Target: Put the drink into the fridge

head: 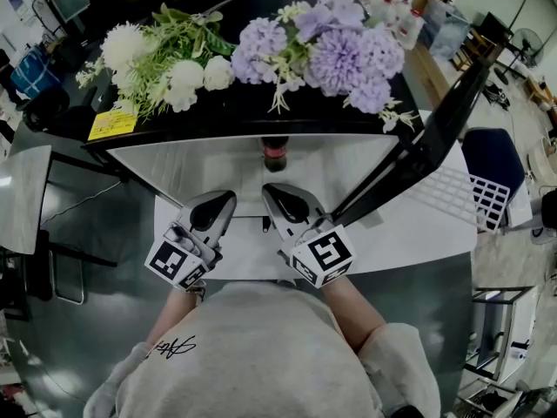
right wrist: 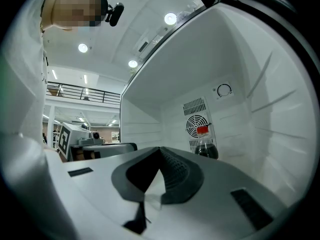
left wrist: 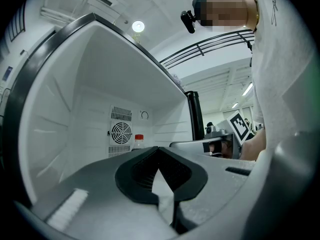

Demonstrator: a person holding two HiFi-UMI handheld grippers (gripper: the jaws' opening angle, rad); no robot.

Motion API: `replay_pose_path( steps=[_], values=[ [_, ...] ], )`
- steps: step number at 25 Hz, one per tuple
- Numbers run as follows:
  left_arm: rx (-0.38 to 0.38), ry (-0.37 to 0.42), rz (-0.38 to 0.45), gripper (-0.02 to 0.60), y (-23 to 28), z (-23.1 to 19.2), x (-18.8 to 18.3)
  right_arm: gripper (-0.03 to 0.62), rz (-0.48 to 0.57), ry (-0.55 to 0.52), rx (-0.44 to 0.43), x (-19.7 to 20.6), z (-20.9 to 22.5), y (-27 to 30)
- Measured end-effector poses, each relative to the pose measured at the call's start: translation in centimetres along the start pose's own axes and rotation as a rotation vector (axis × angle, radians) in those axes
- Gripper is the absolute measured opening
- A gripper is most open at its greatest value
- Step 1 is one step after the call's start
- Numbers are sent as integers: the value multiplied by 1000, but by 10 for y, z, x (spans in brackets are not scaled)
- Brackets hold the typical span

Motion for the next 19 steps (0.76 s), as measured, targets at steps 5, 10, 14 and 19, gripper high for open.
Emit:
replay_pose_path(
  steps=[5, 10, 14, 19],
  values=[
    [3, 4, 2, 3, 1, 1, -2, 10, -7, -3, -3, 0, -2, 0],
    [7, 4, 0, 3, 1, 3, -2, 9, -8, -1, -9, 1, -4, 1],
    [7, 4, 3, 3, 1, 2, -2, 10, -12, 0, -11, 3, -6, 1],
    [6, 1, 3, 3, 0, 3, -2, 10, -12, 5, -9, 2, -8, 1]
  ],
)
Point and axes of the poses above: the fingertips, and each gripper's own axes: y forward along the fingers, z to its right, x out of its underside, the point moved 7 cm from there along -y, backward along the fingers, and after that the axes turned 2 degrees about x, right-handed, at the moved point
